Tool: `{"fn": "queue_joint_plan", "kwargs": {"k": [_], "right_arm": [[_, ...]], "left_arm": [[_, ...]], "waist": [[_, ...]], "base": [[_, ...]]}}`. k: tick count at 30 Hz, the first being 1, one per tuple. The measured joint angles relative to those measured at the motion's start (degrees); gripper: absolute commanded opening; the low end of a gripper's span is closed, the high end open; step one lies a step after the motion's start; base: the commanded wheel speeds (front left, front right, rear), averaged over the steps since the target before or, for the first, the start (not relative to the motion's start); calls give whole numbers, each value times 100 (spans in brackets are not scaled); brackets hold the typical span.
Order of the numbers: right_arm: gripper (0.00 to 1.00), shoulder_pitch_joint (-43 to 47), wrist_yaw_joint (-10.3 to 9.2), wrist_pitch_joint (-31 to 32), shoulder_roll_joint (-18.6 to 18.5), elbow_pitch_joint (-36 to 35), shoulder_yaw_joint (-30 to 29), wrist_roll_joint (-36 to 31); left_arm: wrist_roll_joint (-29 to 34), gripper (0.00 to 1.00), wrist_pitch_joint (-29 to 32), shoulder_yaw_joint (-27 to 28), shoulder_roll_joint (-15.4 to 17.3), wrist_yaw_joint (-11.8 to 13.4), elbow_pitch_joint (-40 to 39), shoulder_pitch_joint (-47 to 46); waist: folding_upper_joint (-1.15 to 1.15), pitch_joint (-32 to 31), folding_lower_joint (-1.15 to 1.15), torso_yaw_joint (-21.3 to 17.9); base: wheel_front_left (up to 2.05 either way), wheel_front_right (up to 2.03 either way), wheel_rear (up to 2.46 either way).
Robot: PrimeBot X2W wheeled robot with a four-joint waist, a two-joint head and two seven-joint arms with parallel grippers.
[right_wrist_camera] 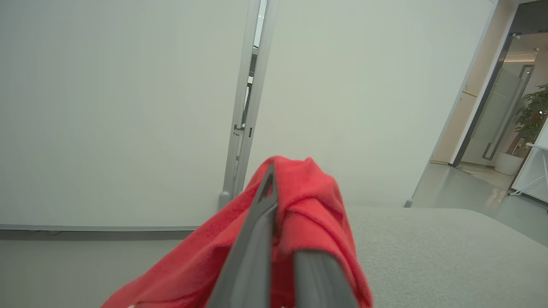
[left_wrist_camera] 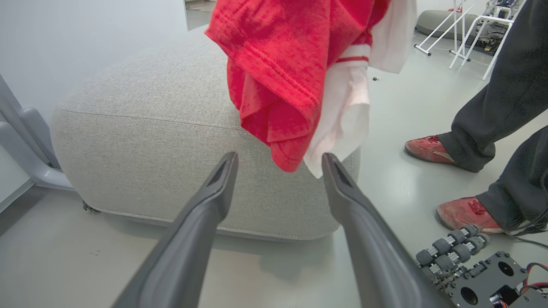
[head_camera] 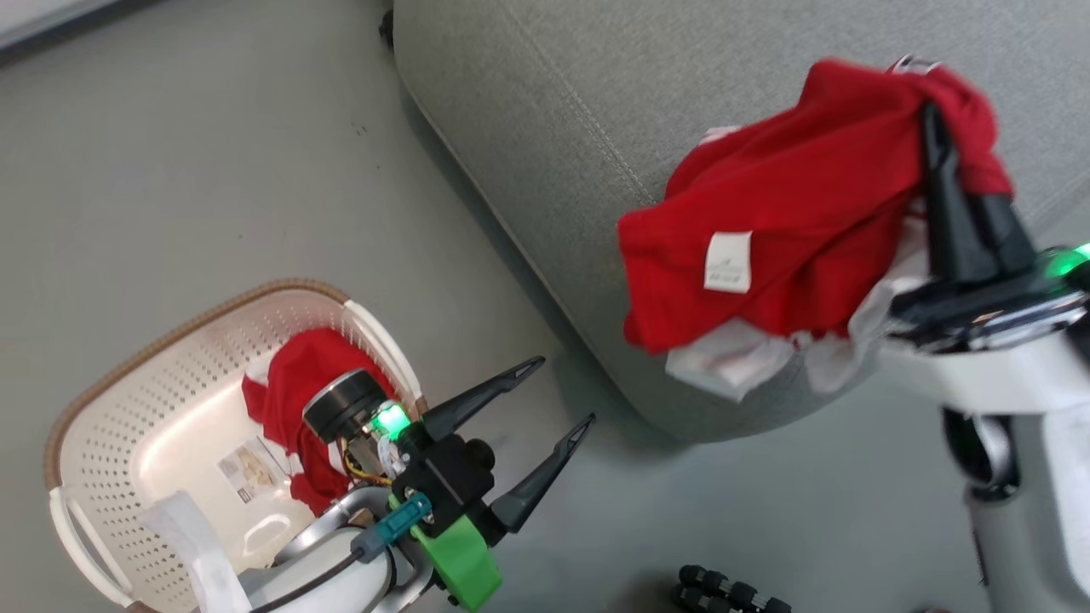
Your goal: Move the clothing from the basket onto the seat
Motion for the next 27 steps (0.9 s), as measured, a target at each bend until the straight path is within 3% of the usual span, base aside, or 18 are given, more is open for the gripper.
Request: {"fn": "queue_joint_plan", "kwargs": {"k": [8,14,17,21,22,23,24,27], "right_arm": [[0,-1629,2,0,-1241,341,-1060,396],[0,-2592,2,-1,-2073,1210,-1621,682],[0,-2696,2,-8,-2186,1784,-1679,627],[0,-2588,2,-8,-1891,2641,-1695,346],[13,-2552,2,-7,-1802,2798,-1757,280],[36,-2507,1,-9,-1693,2944,-1811,213],[100,-2440,2,-9,-1600,3053,-1844,116],[100,-2120,2,-9,-1276,3137,-1948,-21]], "left_arm": [[396,100,-171,-202,26,-154,-53,-456],[521,100,-327,-348,-86,-258,129,-872],[630,100,-417,-400,-201,-300,268,-1070],[726,100,-475,-398,-339,-301,482,-1196],[733,100,-476,-399,-390,-302,522,-1202],[745,100,-477,-402,-437,-304,566,-1202],[745,100,-487,-393,-487,-307,592,-1201],[746,100,-493,-309,-597,-298,559,-1187]], "waist": [[0,849,0,310],[0,1437,0,728],[0,1653,0,987],[0,1888,1,1324],[0,1925,1,1393],[0,1961,1,1474],[0,1990,1,1550],[0,2034,1,1734]], "base": [[0,0,0],[0,0,0],[0,0,0],[0,0,0],[0,0,0],[0,0,0],[0,0,0],[0,0,0]]}}
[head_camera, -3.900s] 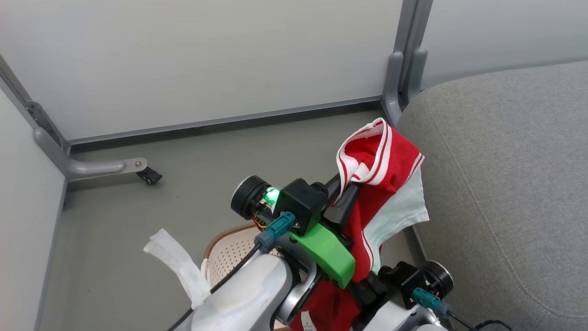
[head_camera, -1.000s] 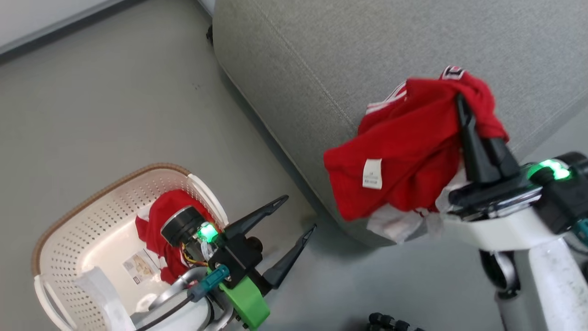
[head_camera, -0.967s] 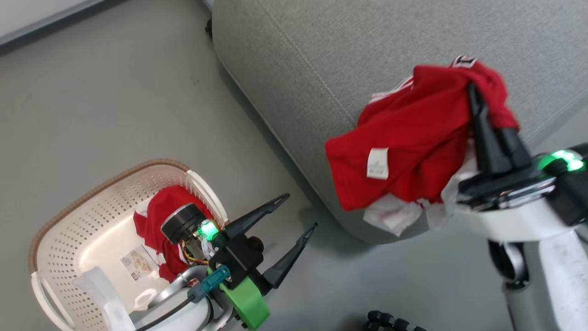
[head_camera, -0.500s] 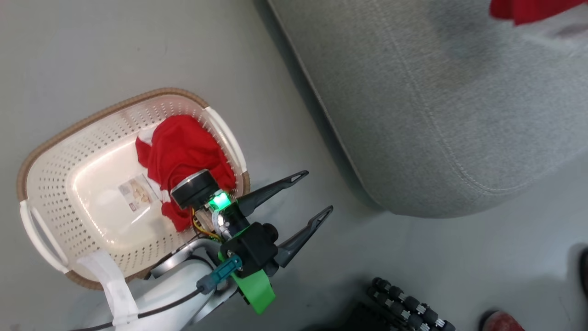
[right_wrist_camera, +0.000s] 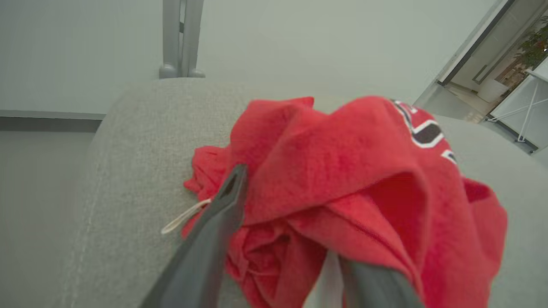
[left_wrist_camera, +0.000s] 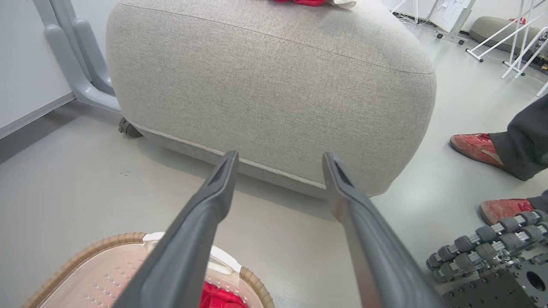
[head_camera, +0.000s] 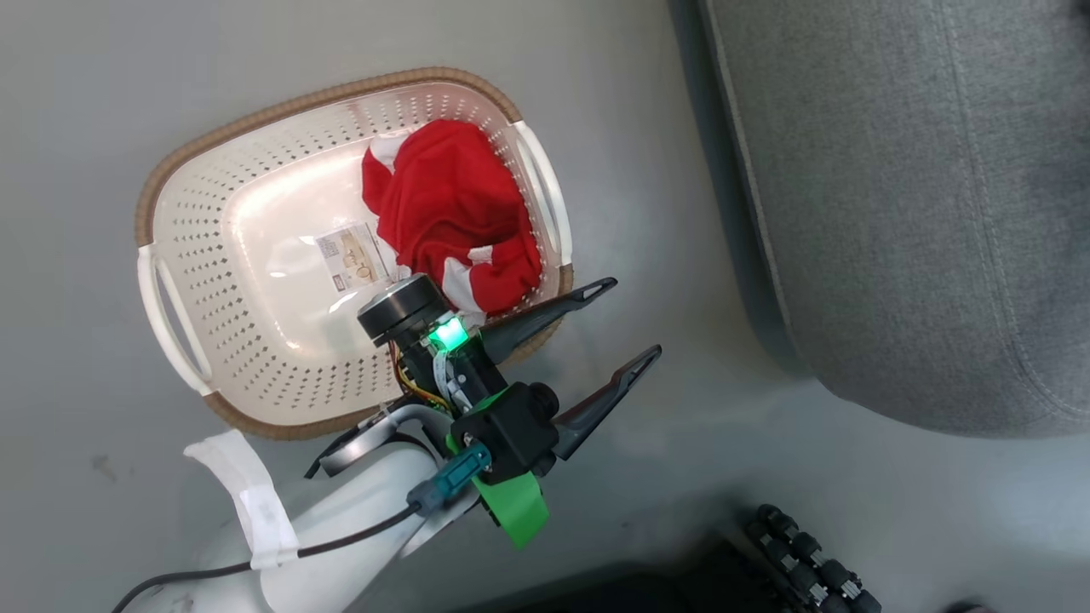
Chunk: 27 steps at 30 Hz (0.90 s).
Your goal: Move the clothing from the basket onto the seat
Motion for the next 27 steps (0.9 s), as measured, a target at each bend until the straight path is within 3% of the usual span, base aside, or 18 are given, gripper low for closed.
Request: {"fn": "queue_joint_plan", "kwargs": {"k": [5,8,15,27], "right_arm": [[100,839,0,0,464,-339,-241,-142],[100,1419,0,0,767,-722,-63,-212],[100,2354,0,0,1221,-1403,881,-292],[100,3335,-1,1,1430,-1412,2328,-205]], "left_arm": [[7,100,-1,199,-177,59,-2,246],[-9,100,-1,428,-343,158,-36,493],[-131,100,-9,1222,-790,396,159,1263],[-97,100,-19,3375,-1368,805,171,2965]], "waist": [[0,-110,0,169],[0,-286,0,228],[0,-971,-1,341],[0,-2507,-1,749]], "base": [[0,0,0],[0,0,0],[0,0,0],[0,0,0]]}}
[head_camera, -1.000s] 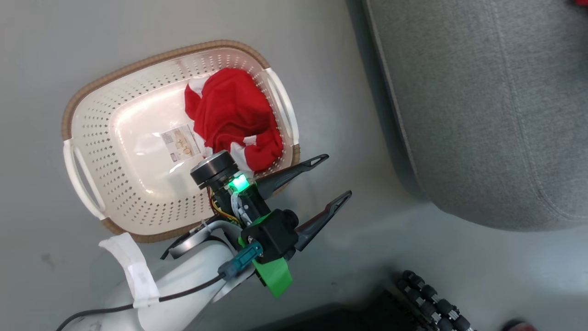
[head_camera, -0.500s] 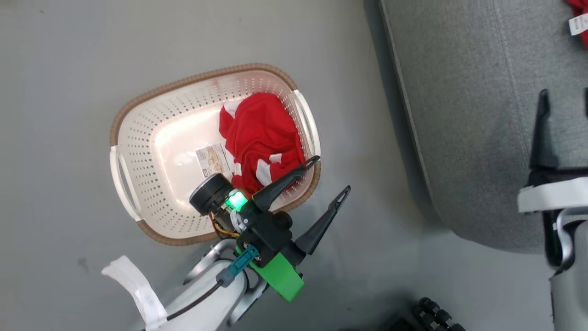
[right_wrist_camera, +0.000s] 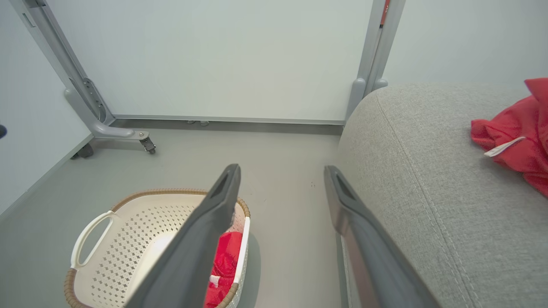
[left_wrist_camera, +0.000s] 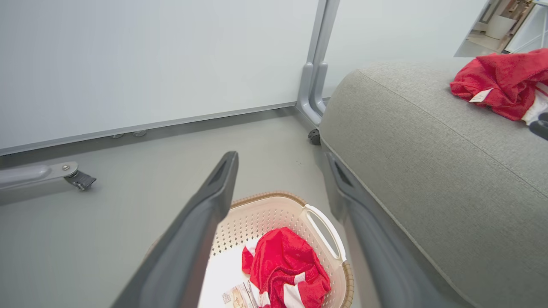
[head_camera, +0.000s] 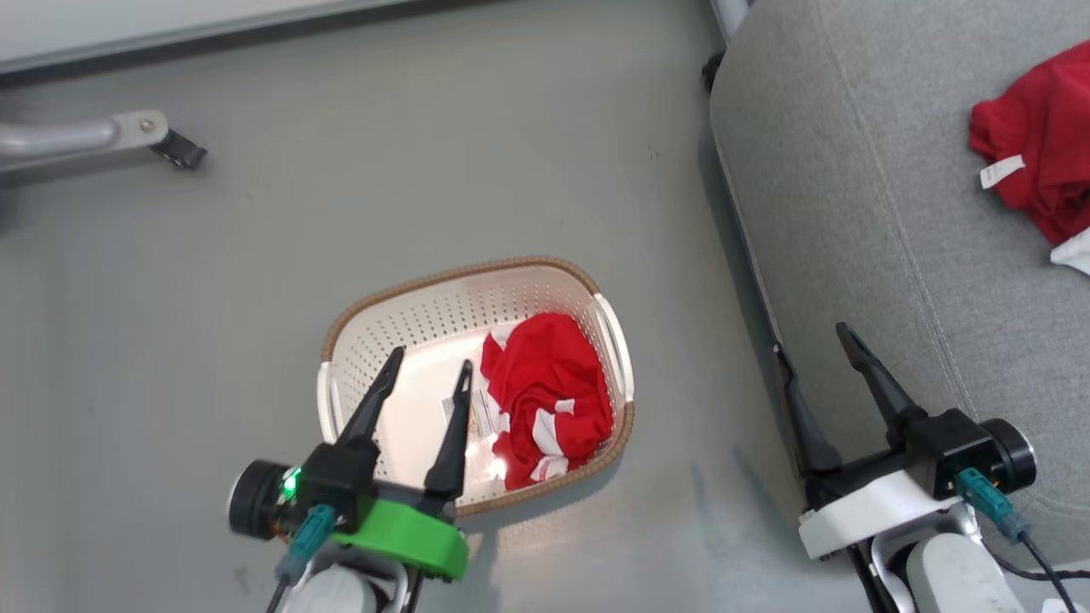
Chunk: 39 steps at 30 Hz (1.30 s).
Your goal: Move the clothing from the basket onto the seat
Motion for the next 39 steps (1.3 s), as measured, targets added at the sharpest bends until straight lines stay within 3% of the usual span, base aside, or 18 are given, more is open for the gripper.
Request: {"fn": "queue_joint_plan", "kwargs": {"k": [8,12,22,39], "right_arm": [[100,470,0,0,98,-16,141,22],[100,708,0,-1,135,-119,119,31],[100,1329,0,-1,116,-326,183,-105],[100,1455,1,0,138,-343,272,-67]], "left_arm": [[85,100,1,1516,-238,74,-423,1208],[185,100,-2,1963,-323,71,-779,1604],[385,100,-3,2083,-355,-33,-1380,2455],[436,100,-3,2061,-358,22,-1323,2663]], "waist": [[0,-1075,0,233],[0,-1533,0,302],[0,-2232,-1,319],[0,-2228,0,308]], "base": [[0,0,0],[0,0,0],[0,0,0],[0,0,0]]}}
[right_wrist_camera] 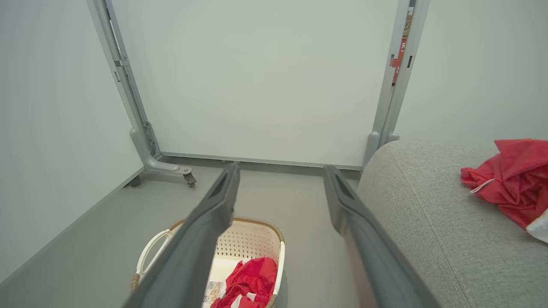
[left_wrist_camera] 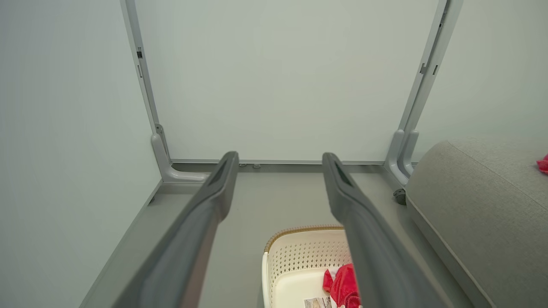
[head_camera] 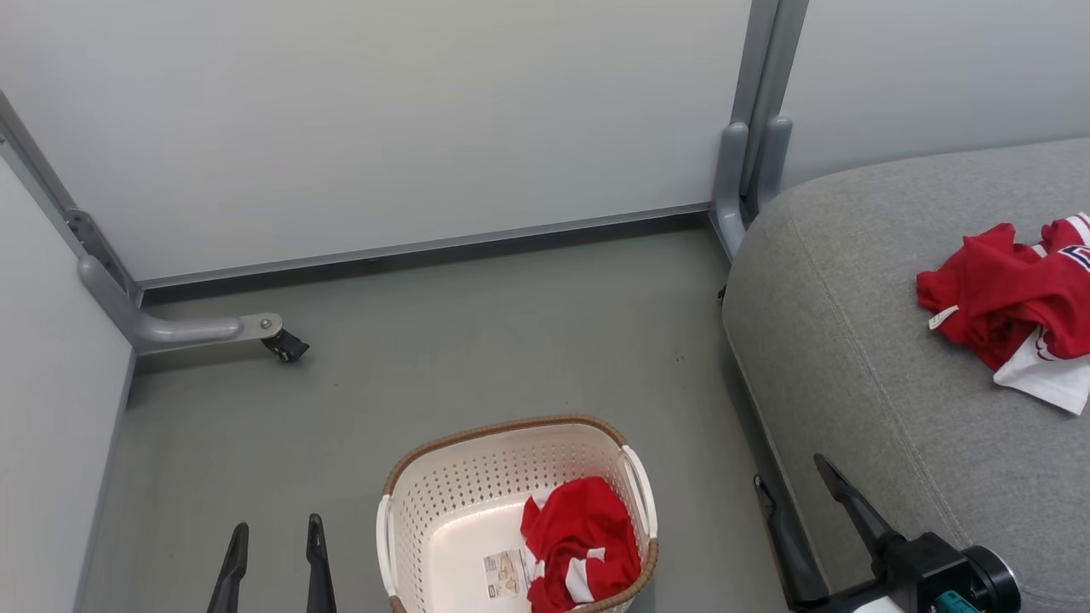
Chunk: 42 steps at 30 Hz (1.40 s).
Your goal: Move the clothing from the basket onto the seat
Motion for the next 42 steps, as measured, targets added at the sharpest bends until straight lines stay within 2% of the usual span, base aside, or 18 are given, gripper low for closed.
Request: {"fn": "queue_joint_plan", "kwargs": {"k": [12,22,33,39,42], "right_arm": [[100,0,-1,-1,-41,-16,10,9],[100,-184,-1,0,-127,-190,-120,7],[100,-1150,0,-1,-270,-572,-427,-26],[100,-1651,-1,-1,-383,-871,-645,-37],[100,-1908,-1,0,-417,-1034,-730,-37]], "left_arm": [[-7,100,0,-55,0,-21,105,-6],[-36,100,0,-252,-1,-22,127,-370],[60,100,0,-708,-1,-229,411,-1756],[285,100,0,-1221,-3,-415,1061,-3028],[341,100,1,-1581,-9,-505,1699,-3802]], "waist": [[0,97,0,41],[0,590,0,89],[0,1983,0,152],[0,2857,1,183],[0,3330,1,186]], "base": [[0,0,0],[0,0,0],[0,0,0],[0,0,0],[0,0,0]]}}
